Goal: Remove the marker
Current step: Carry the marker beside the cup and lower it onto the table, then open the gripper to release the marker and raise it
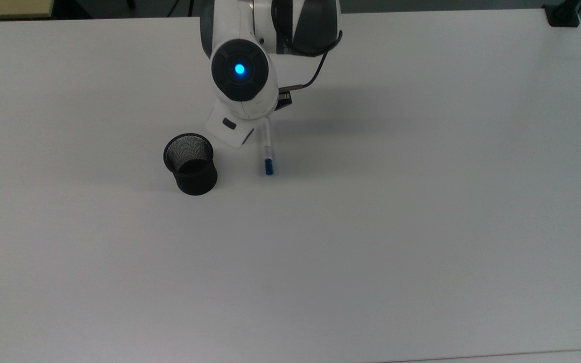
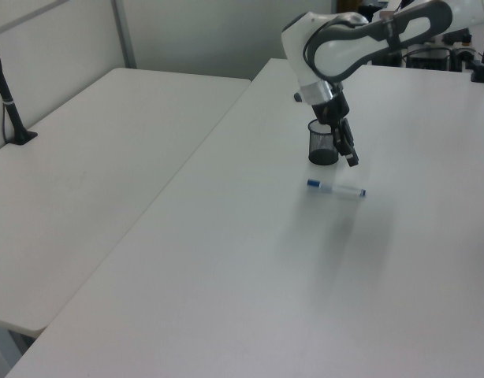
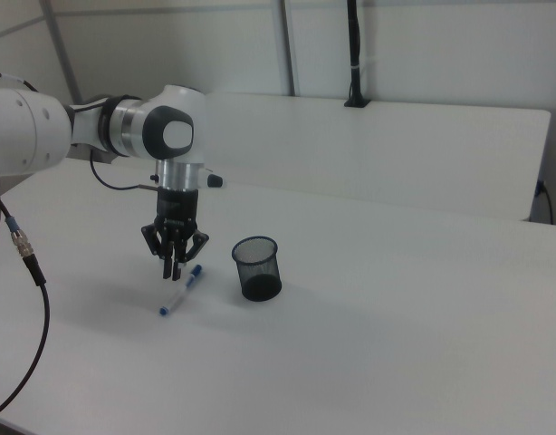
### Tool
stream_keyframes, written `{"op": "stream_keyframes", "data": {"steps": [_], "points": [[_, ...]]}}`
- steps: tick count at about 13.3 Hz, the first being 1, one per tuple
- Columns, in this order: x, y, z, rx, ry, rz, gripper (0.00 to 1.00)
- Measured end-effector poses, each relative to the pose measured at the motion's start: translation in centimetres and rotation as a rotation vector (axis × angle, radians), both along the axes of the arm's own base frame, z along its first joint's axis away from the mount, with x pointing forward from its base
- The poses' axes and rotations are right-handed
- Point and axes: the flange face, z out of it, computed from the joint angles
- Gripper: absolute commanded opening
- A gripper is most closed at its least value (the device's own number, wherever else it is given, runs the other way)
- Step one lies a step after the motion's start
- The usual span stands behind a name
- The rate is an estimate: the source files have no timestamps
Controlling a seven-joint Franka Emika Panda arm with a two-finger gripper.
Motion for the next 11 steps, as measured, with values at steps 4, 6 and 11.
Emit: {"op": "stream_keyframes", "data": {"steps": [4, 6, 11], "points": [[0.1, 0.5, -1.8, -0.02, 0.025, 0.015, 0.24], [0.3, 0.4, -1.4, -0.023, 0.013, 0.016, 0.34], [1.3, 0.1, -0.3, -0.065, -0.062, -0.022, 1.0]]}}
